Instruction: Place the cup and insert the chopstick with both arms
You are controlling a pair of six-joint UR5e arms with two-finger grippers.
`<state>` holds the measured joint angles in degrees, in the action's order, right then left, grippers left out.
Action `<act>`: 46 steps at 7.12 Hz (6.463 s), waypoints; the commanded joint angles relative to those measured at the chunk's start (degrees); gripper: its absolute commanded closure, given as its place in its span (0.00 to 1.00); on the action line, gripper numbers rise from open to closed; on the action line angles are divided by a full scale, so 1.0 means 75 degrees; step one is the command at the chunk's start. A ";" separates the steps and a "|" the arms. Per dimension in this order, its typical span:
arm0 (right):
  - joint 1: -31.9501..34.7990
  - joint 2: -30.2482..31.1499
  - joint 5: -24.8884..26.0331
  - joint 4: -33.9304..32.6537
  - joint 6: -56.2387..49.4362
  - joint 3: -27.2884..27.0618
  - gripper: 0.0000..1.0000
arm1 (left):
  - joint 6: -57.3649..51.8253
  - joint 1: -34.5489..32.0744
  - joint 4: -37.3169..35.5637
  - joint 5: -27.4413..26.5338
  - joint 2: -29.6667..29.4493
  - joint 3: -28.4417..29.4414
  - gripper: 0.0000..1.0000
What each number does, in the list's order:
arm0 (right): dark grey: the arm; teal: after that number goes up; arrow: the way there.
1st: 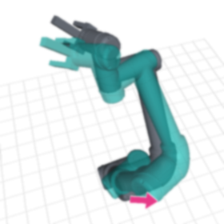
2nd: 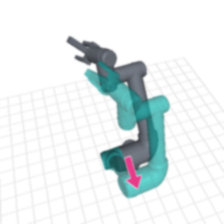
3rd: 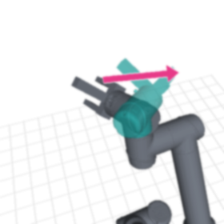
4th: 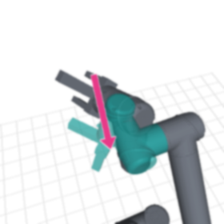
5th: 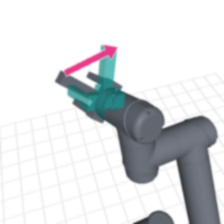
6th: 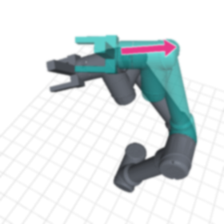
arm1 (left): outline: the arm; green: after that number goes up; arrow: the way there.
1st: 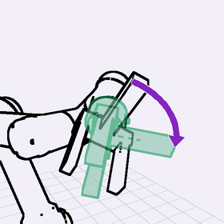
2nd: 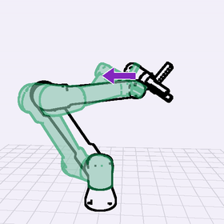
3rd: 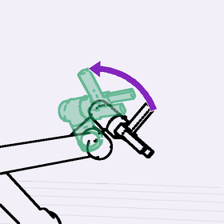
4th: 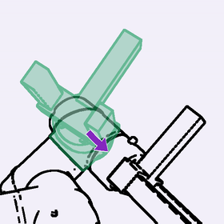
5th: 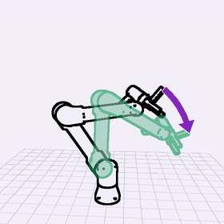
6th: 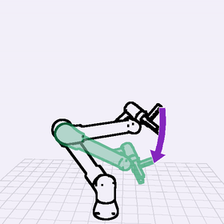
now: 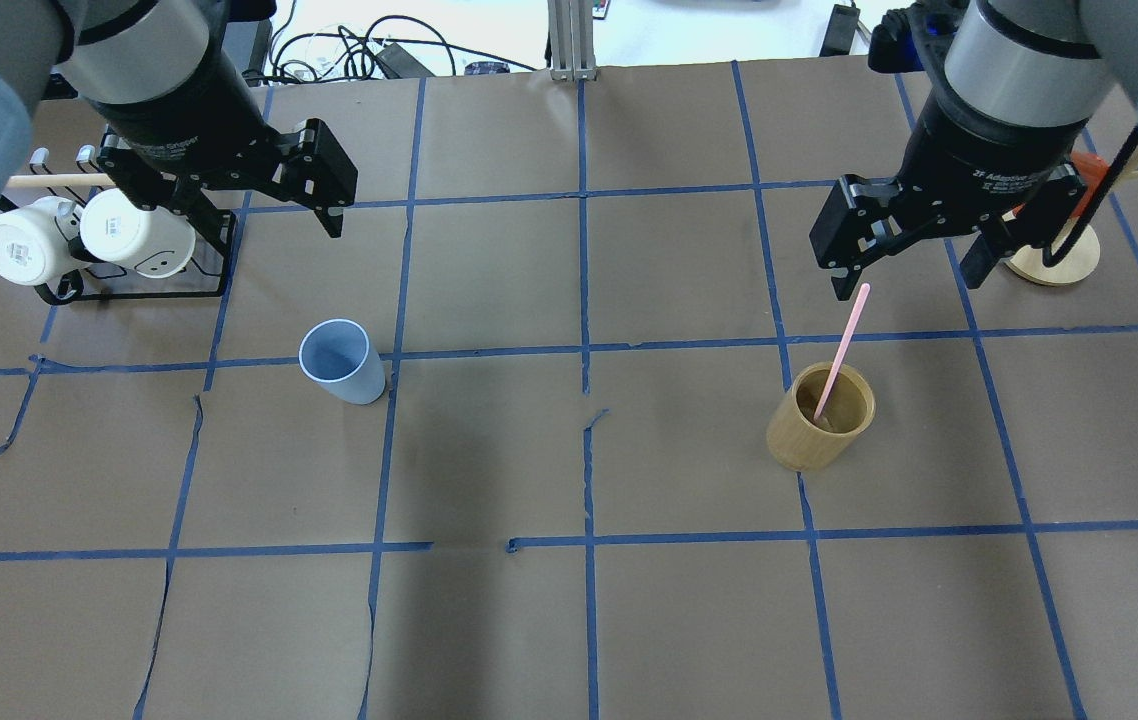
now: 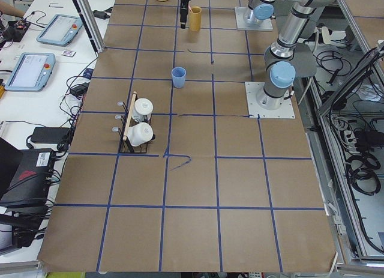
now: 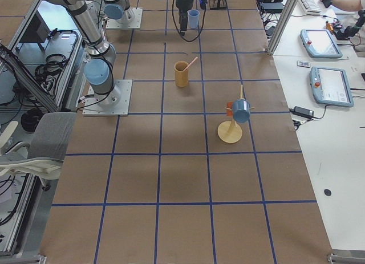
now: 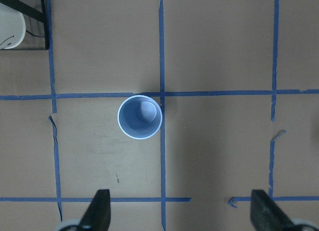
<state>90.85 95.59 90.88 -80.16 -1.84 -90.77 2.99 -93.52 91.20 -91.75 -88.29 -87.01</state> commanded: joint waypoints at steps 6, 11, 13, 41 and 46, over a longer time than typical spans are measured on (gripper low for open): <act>0.0004 0.0005 0.0023 0.0035 0.0011 0.0009 0.00 | 0.0000 0.0000 0.0004 -0.0001 -0.0005 0.0000 0.00; 0.0004 -0.0006 0.0035 -0.0012 0.0023 -0.0014 0.00 | 0.0000 0.0000 0.0004 0.0011 -0.0005 0.0000 0.00; 0.0004 -0.0018 0.0012 -0.0058 0.0069 -0.0037 0.00 | 0.0000 -0.0023 0.0004 0.0023 0.0007 -0.0116 0.00; -0.0664 -0.1401 -0.0246 -0.3094 0.1218 -0.1666 0.96 | 0.5360 -0.3214 -0.3933 0.0621 -0.2665 -0.1886 1.00; -0.0664 -0.1249 -0.0211 -0.2802 0.1241 -0.1093 1.00 | 0.6081 -0.3843 -0.3582 0.1064 -0.2114 -0.2496 1.00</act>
<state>85.87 85.72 89.27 -102.21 7.46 -100.15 47.21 -121.89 64.20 -85.05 -104.52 -105.46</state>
